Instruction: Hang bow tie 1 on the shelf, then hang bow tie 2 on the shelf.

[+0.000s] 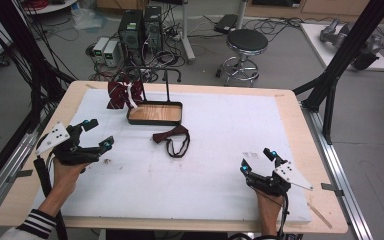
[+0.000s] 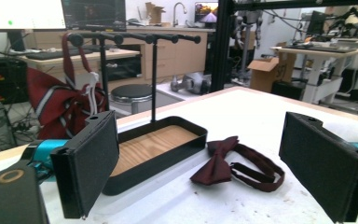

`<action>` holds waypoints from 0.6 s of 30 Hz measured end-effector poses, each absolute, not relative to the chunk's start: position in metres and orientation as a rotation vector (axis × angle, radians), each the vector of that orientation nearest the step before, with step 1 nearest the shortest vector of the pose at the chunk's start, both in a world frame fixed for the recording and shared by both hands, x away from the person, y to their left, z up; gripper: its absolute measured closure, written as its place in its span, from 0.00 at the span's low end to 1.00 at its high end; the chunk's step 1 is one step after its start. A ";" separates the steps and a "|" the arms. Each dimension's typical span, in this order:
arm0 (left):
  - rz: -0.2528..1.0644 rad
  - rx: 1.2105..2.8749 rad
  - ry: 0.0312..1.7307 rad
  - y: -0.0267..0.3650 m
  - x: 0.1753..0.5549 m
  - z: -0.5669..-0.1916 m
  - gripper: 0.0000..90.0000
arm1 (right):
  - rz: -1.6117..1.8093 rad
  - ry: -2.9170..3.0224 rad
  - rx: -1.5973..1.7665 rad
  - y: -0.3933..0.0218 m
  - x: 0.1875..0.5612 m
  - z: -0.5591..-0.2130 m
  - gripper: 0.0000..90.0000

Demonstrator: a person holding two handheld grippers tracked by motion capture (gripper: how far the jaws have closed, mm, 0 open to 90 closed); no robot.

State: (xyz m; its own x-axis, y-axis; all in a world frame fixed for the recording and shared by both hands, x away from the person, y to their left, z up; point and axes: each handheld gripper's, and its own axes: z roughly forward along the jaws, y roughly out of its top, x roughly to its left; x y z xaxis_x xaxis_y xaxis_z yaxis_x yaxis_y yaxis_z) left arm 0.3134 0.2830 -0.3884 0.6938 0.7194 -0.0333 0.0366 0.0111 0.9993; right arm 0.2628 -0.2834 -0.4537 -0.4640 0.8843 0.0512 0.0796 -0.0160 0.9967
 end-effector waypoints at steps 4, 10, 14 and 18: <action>0.598 1.487 0.660 0.284 0.316 -0.386 0.14 | 1.553 1.597 1.027 -0.284 0.263 -0.454 0.11; 0.598 1.485 0.668 0.283 0.316 -0.385 0.14 | 1.550 1.600 1.020 -0.283 0.263 -0.454 0.11; 0.603 1.488 0.664 0.284 0.316 -0.385 0.14 | 1.550 1.599 1.019 -0.284 0.263 -0.454 0.11; 0.596 1.488 0.669 0.283 0.317 -0.385 0.14 | 1.550 1.600 1.020 -0.284 0.263 -0.454 0.11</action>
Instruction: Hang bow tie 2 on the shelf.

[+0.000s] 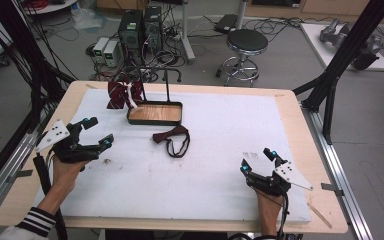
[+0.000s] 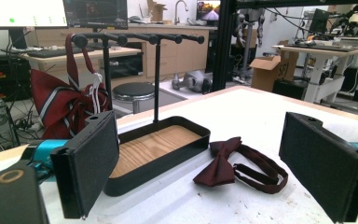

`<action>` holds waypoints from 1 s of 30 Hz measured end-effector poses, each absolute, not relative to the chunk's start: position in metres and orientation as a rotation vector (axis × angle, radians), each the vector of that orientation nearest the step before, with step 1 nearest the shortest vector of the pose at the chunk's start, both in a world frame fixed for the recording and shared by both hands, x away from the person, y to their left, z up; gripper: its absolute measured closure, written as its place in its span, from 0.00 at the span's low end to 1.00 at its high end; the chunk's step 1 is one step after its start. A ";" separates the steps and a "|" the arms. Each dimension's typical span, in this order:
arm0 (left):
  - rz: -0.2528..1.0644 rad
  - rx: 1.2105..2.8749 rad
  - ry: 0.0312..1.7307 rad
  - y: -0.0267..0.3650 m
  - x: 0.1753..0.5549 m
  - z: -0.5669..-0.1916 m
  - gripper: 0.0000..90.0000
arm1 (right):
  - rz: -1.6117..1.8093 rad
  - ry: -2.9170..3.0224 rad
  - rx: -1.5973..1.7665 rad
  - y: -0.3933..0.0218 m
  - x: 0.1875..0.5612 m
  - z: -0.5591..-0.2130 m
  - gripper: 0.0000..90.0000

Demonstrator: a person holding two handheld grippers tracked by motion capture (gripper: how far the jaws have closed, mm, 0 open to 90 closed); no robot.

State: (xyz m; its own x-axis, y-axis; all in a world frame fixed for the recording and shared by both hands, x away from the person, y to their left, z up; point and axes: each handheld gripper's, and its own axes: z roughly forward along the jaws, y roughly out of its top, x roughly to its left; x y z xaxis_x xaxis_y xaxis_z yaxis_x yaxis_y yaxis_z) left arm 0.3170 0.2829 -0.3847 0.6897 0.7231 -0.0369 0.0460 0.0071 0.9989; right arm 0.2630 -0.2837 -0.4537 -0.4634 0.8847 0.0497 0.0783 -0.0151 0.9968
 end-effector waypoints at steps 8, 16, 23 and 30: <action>0.572 1.529 0.682 0.276 0.322 -0.384 0.14 | 1.550 1.602 1.025 -0.283 0.263 -0.454 0.11; 0.546 1.611 0.676 0.263 0.332 -0.379 0.14 | 1.552 1.602 1.022 -0.284 0.263 -0.454 0.11; 0.541 1.708 0.657 0.249 0.345 -0.368 0.14 | 1.556 1.601 1.025 -0.284 0.263 -0.454 0.11; 0.500 1.782 0.656 0.234 0.358 -0.357 0.14 | 1.556 1.601 1.028 -0.284 0.263 -0.454 0.11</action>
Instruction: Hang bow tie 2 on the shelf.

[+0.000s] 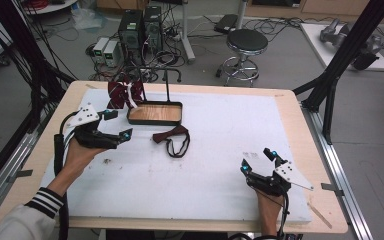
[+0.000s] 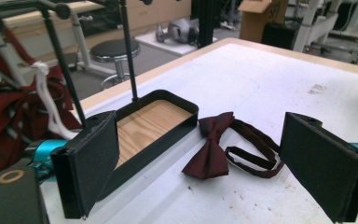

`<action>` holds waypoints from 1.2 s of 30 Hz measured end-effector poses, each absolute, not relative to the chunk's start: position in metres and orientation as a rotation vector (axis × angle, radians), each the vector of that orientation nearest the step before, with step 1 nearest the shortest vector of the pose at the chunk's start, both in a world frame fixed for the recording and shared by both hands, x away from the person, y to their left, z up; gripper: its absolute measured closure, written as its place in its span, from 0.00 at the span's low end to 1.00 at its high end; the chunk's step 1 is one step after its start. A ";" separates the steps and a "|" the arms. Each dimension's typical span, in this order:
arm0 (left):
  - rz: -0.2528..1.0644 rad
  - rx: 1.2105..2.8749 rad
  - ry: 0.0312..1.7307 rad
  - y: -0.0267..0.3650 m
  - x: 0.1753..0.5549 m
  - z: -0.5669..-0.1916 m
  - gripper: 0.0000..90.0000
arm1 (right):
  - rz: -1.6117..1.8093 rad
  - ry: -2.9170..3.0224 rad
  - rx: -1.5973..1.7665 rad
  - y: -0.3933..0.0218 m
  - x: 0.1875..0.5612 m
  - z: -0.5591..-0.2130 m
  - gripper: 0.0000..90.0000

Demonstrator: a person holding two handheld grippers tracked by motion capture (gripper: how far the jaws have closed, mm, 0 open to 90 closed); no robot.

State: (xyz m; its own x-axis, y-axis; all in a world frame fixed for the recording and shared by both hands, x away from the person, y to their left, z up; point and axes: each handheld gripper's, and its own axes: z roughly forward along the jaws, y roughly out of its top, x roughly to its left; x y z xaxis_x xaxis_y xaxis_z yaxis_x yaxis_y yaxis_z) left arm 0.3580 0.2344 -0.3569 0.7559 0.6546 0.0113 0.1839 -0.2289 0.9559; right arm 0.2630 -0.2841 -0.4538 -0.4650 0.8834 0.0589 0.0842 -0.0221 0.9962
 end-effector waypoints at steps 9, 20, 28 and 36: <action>0.437 1.941 0.658 0.212 0.378 -0.350 0.14 | 1.557 1.598 1.024 -0.285 0.263 -0.454 0.11; 0.388 2.019 0.634 0.188 0.393 -0.347 0.14 | 1.560 1.600 1.026 -0.285 0.264 -0.454 0.11; 0.337 2.078 0.629 0.170 0.407 -0.347 0.19 | 1.563 1.597 1.025 -0.285 0.263 -0.454 0.11; 0.306 2.138 0.641 0.155 0.422 -0.354 0.22 | 1.565 1.596 1.029 -0.285 0.263 -0.454 0.11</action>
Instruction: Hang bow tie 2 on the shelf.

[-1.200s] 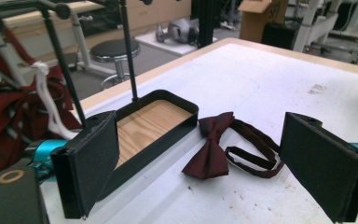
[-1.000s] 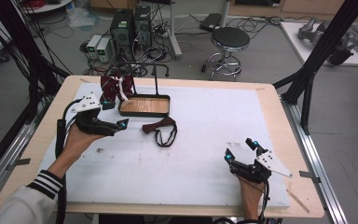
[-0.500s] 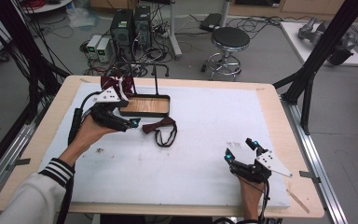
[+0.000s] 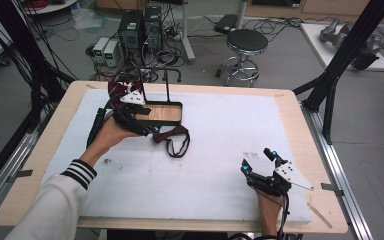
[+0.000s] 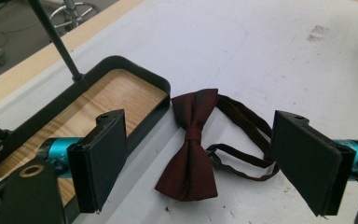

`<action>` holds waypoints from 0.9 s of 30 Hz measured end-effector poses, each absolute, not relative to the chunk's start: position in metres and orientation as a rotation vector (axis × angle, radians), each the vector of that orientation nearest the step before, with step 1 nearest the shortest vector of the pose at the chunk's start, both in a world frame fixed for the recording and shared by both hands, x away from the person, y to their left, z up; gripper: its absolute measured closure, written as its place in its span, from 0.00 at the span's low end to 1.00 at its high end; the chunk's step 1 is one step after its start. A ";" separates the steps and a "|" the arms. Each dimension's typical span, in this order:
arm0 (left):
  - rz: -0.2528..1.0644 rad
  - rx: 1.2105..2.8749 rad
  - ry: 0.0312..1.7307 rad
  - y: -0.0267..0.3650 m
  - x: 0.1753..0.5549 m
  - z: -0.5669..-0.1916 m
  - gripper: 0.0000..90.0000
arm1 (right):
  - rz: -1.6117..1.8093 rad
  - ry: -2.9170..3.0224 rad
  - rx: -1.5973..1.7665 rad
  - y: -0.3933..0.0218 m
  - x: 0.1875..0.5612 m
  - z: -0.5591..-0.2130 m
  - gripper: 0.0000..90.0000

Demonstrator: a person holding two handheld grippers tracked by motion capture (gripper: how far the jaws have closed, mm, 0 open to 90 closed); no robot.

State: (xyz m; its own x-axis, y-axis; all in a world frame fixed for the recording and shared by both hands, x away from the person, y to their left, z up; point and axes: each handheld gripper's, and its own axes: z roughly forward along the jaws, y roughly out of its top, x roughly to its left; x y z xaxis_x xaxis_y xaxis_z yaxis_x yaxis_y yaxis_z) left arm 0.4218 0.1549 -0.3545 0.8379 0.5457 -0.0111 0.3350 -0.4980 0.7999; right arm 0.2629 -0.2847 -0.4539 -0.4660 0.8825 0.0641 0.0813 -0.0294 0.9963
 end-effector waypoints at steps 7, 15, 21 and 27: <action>0.272 2.186 0.643 0.145 0.430 -0.365 0.24 | 1.565 1.594 1.024 -0.285 0.263 -0.454 0.11; 0.234 2.239 0.634 0.136 0.439 -0.374 0.27 | 1.566 1.590 1.018 -0.286 0.263 -0.454 0.11; 0.224 2.281 0.648 0.128 0.444 -0.382 0.29 | 1.565 1.589 1.013 -0.286 0.262 -0.454 0.11; 0.207 2.332 0.668 0.122 0.451 -0.393 0.30 | 1.566 1.589 1.011 -0.285 0.263 -0.454 0.11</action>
